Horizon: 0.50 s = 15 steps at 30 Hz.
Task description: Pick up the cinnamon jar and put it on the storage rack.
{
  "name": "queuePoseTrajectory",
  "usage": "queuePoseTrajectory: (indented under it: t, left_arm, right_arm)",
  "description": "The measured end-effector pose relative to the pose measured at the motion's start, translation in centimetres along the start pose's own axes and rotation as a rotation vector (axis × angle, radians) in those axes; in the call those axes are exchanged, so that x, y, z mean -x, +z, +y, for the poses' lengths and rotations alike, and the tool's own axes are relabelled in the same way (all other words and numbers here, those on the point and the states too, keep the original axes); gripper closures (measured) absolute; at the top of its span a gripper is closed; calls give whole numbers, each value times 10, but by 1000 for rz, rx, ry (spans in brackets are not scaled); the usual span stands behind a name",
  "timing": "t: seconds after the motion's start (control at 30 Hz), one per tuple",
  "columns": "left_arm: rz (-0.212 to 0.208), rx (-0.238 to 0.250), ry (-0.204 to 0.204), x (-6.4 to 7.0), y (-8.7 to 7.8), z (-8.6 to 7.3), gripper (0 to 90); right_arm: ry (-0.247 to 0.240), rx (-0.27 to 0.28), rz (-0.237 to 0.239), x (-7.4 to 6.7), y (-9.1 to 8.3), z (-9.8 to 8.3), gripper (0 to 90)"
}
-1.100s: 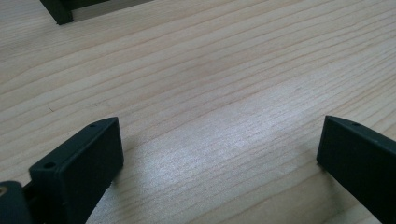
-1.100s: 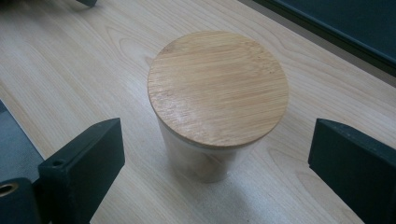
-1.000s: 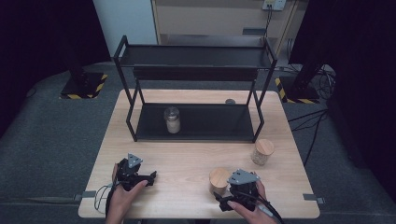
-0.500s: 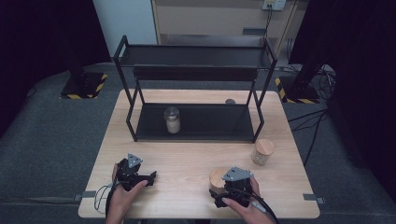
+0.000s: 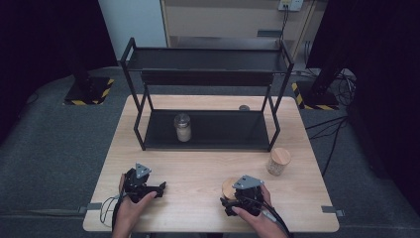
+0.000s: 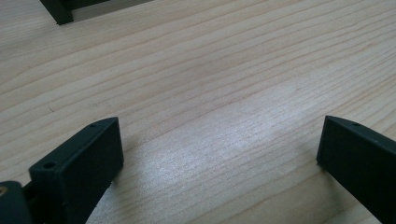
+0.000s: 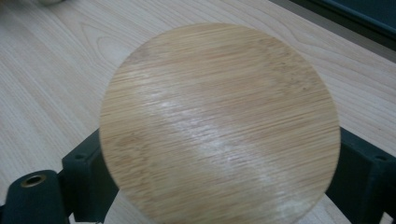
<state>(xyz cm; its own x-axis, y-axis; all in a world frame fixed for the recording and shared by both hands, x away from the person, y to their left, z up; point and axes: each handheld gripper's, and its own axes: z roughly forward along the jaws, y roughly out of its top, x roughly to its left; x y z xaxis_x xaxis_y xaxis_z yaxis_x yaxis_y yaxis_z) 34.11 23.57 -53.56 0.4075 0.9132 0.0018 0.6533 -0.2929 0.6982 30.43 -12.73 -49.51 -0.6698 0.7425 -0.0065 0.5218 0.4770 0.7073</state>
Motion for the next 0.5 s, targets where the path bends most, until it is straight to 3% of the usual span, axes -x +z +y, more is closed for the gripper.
queuePoseTrajectory:
  t: [0.17,0.33,0.5]
  left_arm:
    - [0,0,0,0,0,0,0]
    - [0,0,0,0,0,0,0]
    - [0,0,0,0,0,0,0]
  right_arm:
    - [7,8,-4,1,2,0,158]
    - [2,8,5,-1,2,2,249]
    - [6,1,-3,-2,1,2,251]
